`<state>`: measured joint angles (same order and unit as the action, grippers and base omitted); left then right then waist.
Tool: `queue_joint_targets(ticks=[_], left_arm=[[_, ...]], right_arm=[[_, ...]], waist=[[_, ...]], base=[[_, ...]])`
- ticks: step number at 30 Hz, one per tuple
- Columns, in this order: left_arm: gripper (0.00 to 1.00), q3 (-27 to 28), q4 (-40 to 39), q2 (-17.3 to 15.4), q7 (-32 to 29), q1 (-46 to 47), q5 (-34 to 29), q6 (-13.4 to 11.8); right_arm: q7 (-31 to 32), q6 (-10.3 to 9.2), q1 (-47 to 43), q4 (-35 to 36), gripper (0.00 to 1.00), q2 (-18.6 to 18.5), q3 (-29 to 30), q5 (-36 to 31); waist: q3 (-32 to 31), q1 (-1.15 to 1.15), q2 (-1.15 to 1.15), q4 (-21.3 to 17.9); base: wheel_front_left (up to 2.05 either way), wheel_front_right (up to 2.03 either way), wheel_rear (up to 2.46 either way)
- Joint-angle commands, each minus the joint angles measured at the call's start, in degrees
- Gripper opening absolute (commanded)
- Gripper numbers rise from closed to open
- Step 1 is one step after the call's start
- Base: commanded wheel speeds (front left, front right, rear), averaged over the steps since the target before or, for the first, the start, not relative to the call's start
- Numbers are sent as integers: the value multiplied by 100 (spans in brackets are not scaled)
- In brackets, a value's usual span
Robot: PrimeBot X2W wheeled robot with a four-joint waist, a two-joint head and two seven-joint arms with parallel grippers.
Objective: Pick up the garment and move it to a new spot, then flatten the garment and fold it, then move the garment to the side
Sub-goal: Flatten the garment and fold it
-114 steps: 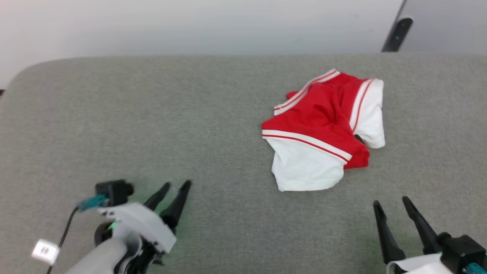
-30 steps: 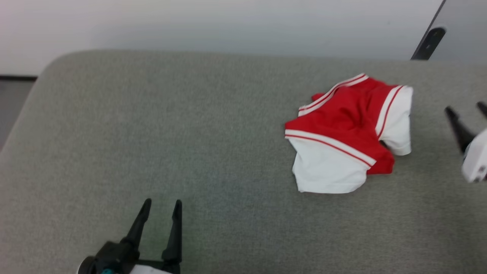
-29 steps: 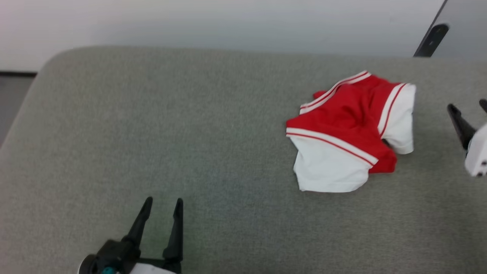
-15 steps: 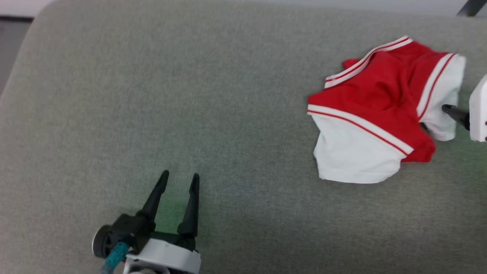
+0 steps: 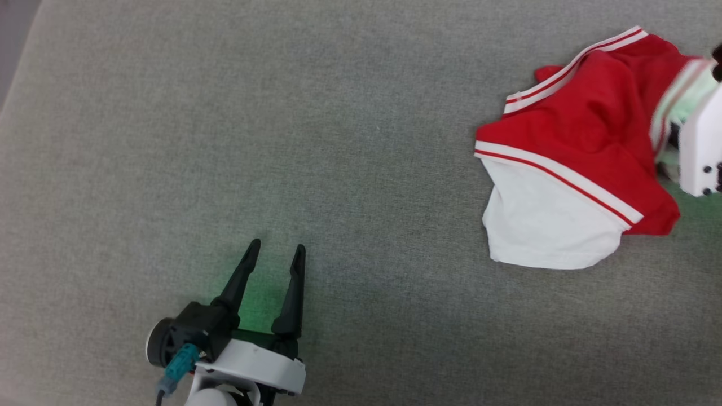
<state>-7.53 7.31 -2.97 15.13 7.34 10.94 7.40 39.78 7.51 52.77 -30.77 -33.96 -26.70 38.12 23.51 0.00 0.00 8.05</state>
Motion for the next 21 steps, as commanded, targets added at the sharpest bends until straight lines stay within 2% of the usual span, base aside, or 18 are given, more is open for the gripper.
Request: queue_joint_targets(ticks=[1,5,9,14,21], left_arm=[[100,5,8,10,2,46,22,11],[100,-23,44,9,2,54,28,12],[100,-43,51,9,2,68,42,12],[100,-26,38,9,2,20,53,12],[100,-4,50,-19,2,14,54,12]], right_arm=[[-94,-4,135,86,0,54,-53,4],[-316,-4,271,280,0,197,-213,133],[-279,-4,342,319,0,238,-407,177],[-434,-5,486,48,0,-88,-187,-86],[-353,-5,468,-220,0,-820,189,-586]], waist=[[-28,0,0,-31],[-65,0,0,-80],[-72,0,0,-101],[-61,0,0,-134],[9,0,0,-247]], base=[[0,0,0],[0,0,0],[0,0,0],[0,0,0],[0,0,0]])
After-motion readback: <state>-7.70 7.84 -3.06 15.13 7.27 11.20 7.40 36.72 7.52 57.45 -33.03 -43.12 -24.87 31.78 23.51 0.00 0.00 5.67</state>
